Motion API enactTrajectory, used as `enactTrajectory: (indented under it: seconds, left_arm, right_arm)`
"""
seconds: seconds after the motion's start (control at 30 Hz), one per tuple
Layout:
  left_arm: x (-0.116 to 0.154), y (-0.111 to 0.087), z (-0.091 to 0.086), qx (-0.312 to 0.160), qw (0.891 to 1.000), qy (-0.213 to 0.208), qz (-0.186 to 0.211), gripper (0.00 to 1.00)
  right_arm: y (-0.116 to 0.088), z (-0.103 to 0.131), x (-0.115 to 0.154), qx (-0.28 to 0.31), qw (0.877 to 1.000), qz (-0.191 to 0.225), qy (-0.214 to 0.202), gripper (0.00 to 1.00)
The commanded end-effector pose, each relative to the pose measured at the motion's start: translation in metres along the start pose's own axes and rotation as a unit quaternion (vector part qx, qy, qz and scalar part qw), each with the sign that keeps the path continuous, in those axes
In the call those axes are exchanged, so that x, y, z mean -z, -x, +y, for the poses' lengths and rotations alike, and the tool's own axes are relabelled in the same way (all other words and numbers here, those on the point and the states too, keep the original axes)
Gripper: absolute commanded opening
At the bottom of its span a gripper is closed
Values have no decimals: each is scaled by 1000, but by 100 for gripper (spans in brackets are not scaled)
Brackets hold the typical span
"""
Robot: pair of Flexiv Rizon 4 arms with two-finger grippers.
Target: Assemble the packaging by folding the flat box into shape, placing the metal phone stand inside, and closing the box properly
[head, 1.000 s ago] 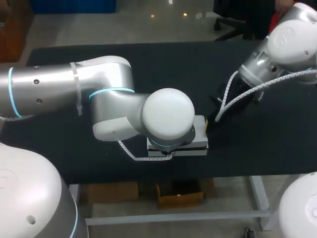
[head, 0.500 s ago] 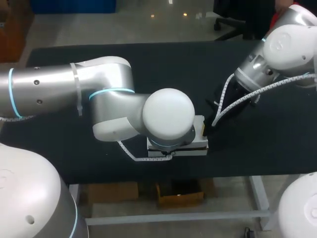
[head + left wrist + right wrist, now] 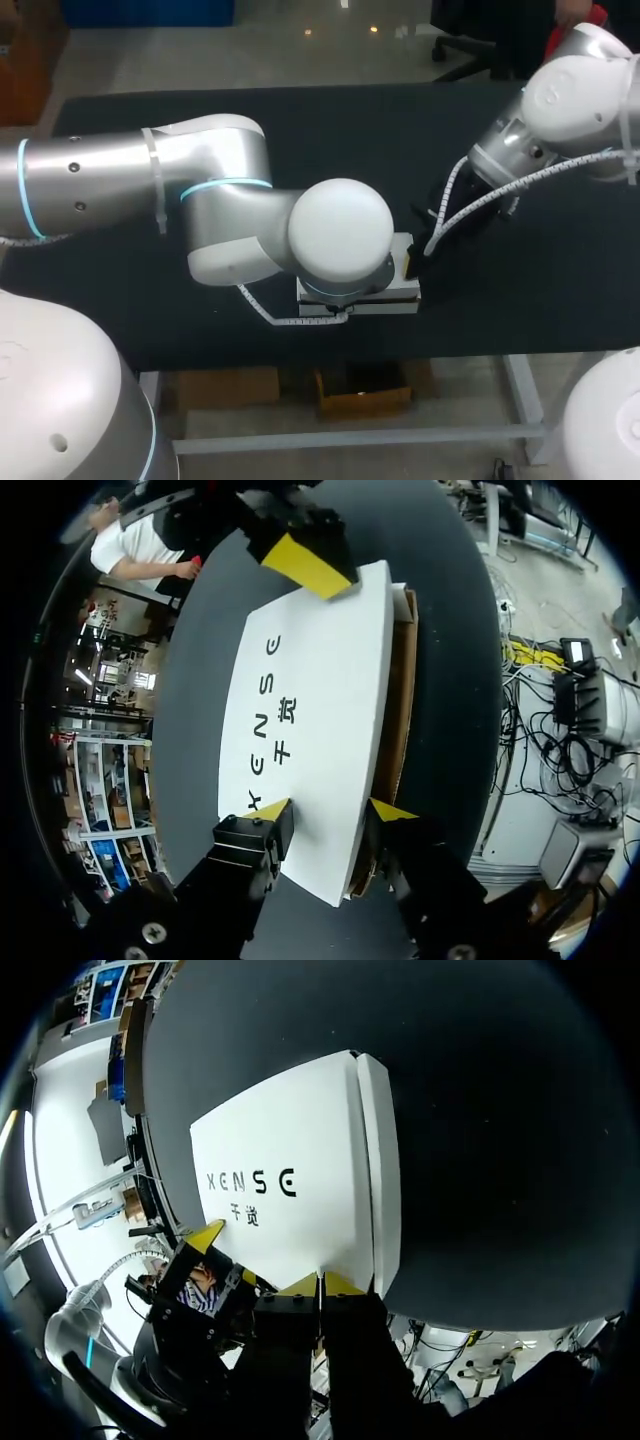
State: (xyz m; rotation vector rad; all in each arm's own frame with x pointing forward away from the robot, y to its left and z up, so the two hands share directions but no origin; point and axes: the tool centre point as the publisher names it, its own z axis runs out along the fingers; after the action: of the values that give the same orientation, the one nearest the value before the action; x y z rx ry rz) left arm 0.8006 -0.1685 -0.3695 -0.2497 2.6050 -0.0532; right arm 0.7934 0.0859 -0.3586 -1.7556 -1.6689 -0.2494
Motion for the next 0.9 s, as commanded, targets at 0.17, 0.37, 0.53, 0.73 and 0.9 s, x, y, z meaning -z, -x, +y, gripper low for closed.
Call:
enactTrajectory:
  seconds: [0.17, 0.37, 0.53, 0.73, 0.9]
  left_arm:
    - [-1, -1, -2, 0, 1000, 2, -2, 47]
    - [0, -1, -2, 1, 1000, 3, -2, 47]
    - [0, -1, -2, 3, 1000, 3, -2, 46]
    - [-1, -1, -1, 4, 1000, 4, -2, 47]
    - [-1, -1, -1, 4, 1000, 4, -1, 47]
  right_arm:
    - [-1, 2, 0, 2, 1000, 1, -6, 0]
    - [-3, -2, -1, 6, 1000, 1, -4, 0]
    - [-2, -2, -2, 6, 1000, 0, -5, 0]
    - [1, -2, -3, 2, 1000, 1, -5, 0]
    - [3, -2, -3, -1, 1000, 2, -5, 0]
